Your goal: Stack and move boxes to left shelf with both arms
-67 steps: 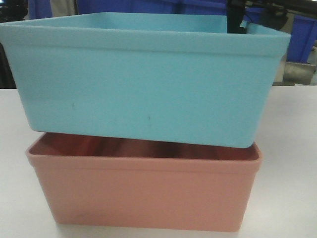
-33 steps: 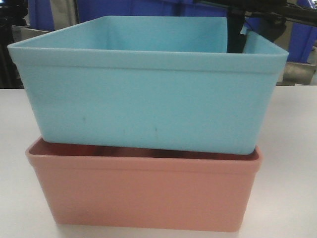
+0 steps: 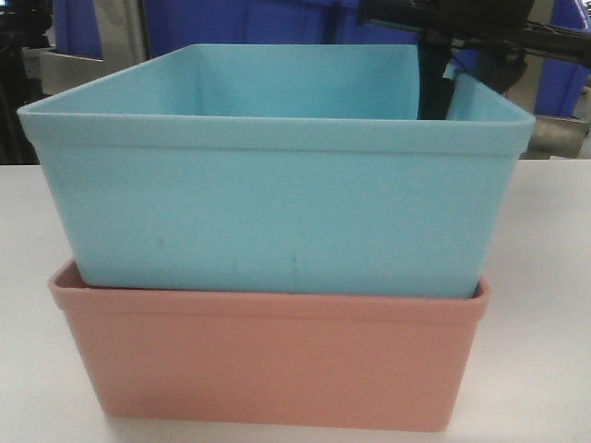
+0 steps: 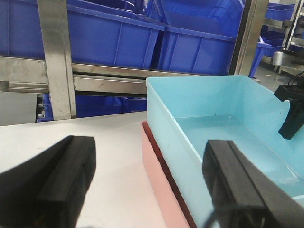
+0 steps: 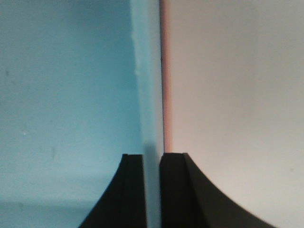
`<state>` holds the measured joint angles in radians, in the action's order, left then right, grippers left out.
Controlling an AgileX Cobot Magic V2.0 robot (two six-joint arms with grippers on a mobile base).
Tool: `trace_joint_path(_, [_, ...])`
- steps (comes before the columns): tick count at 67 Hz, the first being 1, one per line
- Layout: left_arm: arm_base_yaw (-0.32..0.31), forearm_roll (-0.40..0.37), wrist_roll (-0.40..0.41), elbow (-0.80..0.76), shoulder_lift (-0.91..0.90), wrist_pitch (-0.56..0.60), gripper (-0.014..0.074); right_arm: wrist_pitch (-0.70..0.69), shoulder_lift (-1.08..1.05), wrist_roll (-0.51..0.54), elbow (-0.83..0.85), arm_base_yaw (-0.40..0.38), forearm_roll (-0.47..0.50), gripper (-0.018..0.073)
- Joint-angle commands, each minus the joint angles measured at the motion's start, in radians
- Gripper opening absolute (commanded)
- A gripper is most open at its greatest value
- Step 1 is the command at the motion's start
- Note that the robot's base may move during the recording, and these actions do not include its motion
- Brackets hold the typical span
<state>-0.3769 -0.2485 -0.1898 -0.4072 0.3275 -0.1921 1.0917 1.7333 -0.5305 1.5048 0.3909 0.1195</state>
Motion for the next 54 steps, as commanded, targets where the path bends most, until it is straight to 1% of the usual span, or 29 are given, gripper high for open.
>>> trace_joint_path(1, [0.001,-0.011,-0.005,-0.029,0.005,0.088,0.0384,-0.039,-0.046,0.010,0.031,-0.001,0.023,0.0056])
trace_joint_path(15, [0.001,-0.011,-0.005,-0.029,0.005,0.088,0.0384,-0.029,-0.017,0.021,0.031,-0.001,0.023,0.0057])
trace_joint_path(23, [0.001,-0.011,-0.005,-0.029,0.005,0.088,0.0384,-0.065,-0.012,0.028,0.031,0.000,0.023,0.0078])
trace_joint_path(25, [0.001,-0.011,-0.005,-0.029,0.005,0.088,0.0384,-0.072,-0.012,0.029,0.031,0.002,0.023,0.0100])
trace_joint_path(28, [0.001,-0.011,-0.005,-0.029,0.009,0.088,0.0384,-0.079,-0.012,0.033,0.031,0.002,0.023,0.0163])
trace_joint_path(34, [0.001,-0.011,-0.005,-0.039,0.028,0.080,0.0384,-0.079,-0.012,0.053,0.031,0.004,0.023,0.0344])
trace_joint_path(36, [0.001,-0.013,-0.005,-0.054,0.040,0.073,0.0384,-0.077,-0.012,0.054,0.031,0.004,0.023,0.0419])
trace_joint_path(40, [0.001,-0.015,-0.005,-0.090,0.075,0.043,0.0384,-0.071,-0.012,0.054,0.031,0.004,0.022,0.0510])
trace_joint_path(45, [0.001,-0.015,-0.005,-0.147,0.147,-0.025,0.0384,-0.069,-0.012,0.063,0.031,0.004,0.021,0.0560])
trace_joint_path(51, [0.001,-0.015,-0.005,-0.227,0.252,-0.087,0.0384,-0.067,-0.012,0.064,0.031,0.004,0.013,0.0561])
trace_joint_path(54, [0.001,-0.021,-0.005,-0.252,0.294,-0.091,0.0384,-0.067,-0.012,0.064,0.031,0.004,0.004,0.0561])
